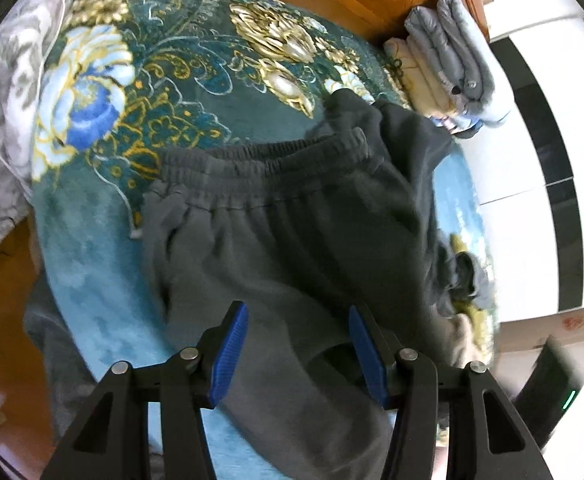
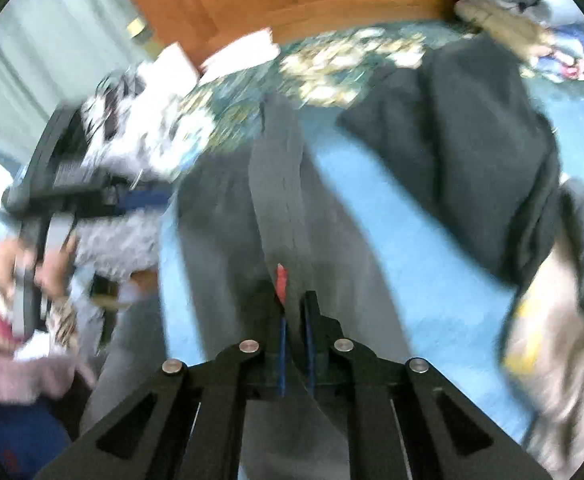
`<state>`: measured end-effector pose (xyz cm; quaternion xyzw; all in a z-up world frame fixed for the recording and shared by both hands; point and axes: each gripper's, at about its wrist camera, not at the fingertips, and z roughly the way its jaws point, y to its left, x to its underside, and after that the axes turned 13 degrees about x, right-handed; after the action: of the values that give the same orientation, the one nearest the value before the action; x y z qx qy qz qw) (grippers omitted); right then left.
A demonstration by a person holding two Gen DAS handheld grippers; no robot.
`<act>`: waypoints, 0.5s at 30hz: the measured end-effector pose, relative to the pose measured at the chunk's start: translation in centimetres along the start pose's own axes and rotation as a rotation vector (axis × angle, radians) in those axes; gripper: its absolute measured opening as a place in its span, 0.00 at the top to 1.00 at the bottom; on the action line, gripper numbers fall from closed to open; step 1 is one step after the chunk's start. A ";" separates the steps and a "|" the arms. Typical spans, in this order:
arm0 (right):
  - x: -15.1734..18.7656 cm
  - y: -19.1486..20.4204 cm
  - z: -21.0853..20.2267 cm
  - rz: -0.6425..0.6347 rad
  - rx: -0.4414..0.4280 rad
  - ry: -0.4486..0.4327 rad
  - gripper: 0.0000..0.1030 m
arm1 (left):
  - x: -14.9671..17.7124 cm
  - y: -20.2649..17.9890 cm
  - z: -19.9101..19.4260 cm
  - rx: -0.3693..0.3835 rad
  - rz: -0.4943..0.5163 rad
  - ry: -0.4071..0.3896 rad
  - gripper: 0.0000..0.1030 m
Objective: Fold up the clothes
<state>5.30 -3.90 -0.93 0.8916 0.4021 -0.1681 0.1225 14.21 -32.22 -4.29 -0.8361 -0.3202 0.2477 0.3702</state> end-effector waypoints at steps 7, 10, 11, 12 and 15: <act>4.6 3.0 3.7 0.063 -0.032 0.110 0.93 | 0.4 -0.8 3.2 -0.001 -0.007 0.057 0.36; 4.9 3.1 3.4 0.070 -0.023 0.109 0.93 | 0.3 -0.6 5.0 -0.036 -0.020 0.072 0.36; 4.9 3.1 3.3 0.070 -0.019 0.106 0.93 | 0.3 -0.6 5.5 -0.045 -0.027 0.075 0.38; 4.8 2.9 3.2 0.079 -0.017 0.102 0.93 | 0.4 -0.3 5.5 -0.041 -0.041 0.068 0.38; 4.7 2.3 2.8 0.106 -0.003 0.097 0.91 | 0.5 0.4 5.5 -0.031 -0.079 0.049 0.68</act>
<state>9.40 -3.18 -5.16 0.9187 0.3600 -0.1173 0.1127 11.04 -29.54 -8.01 -0.8343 -0.3476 0.2073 0.3743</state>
